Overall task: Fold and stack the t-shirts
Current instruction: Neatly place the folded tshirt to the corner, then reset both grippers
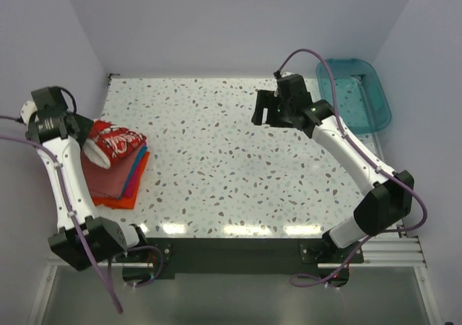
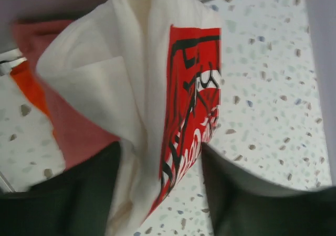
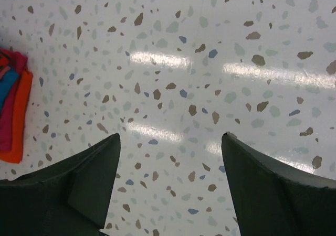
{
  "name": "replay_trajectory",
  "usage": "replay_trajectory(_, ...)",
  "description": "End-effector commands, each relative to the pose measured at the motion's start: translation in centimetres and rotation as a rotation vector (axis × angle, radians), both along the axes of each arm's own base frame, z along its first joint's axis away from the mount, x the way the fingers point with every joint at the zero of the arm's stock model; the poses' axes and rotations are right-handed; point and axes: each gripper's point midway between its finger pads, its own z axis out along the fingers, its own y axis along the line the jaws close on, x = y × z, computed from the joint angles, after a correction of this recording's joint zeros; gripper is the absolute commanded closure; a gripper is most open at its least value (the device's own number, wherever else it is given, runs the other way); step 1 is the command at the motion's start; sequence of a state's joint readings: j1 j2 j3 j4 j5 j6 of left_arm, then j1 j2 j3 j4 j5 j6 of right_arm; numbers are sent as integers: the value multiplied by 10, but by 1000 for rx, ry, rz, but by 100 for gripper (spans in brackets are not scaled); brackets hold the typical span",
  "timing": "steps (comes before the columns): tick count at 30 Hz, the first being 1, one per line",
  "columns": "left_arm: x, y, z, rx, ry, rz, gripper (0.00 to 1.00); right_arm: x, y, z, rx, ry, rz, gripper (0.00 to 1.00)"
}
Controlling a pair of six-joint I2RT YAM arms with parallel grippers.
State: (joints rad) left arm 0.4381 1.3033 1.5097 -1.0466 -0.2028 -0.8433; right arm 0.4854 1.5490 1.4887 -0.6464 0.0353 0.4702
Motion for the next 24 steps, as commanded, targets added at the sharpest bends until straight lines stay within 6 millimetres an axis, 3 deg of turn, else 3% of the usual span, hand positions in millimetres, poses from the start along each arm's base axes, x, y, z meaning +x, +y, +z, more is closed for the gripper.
replay_trajectory(1,-63,11,-13,78,18,127,17,-23,5,-6,-3,8,49,19)
replay_trajectory(2,-71,8,-29,79,46,126,11,-27,5,-3,1,-2,58,18)
replay_trajectory(3,-74,6,-28,96,31,104,1,-28,7,-3,8,-8,67,17)
replay_trajectory(7,-67,-2,-5,139,-95,37,0,-34,6,-1,5,-12,78,16)
replay_trajectory(13,-22,-35,32,124,-307,-247,0,-30,8,6,16,-27,82,15)
replay_trajectory(14,-16,-42,30,110,-328,-289,0,-29,8,8,16,-32,78,15)
replay_trajectory(17,7,-74,43,113,-447,-433,0,-27,7,12,13,-47,70,13)
replay_trajectory(18,16,-101,46,100,-470,-505,0,-26,7,15,18,-55,68,13)
replay_trajectory(20,32,-125,43,106,-479,-547,0,-28,8,18,29,-63,73,13)
replay_trajectory(21,39,-166,42,85,-493,-657,0,-28,8,21,34,-69,71,12)
replay_trajectory(22,46,-187,44,80,-518,-713,0,-28,7,22,36,-72,69,12)
replay_trajectory(23,57,-198,31,99,-478,-713,0,-30,6,23,40,-75,69,12)
replay_trajectory(24,55,-240,28,93,-477,-827,0,-30,6,26,43,-87,67,12)
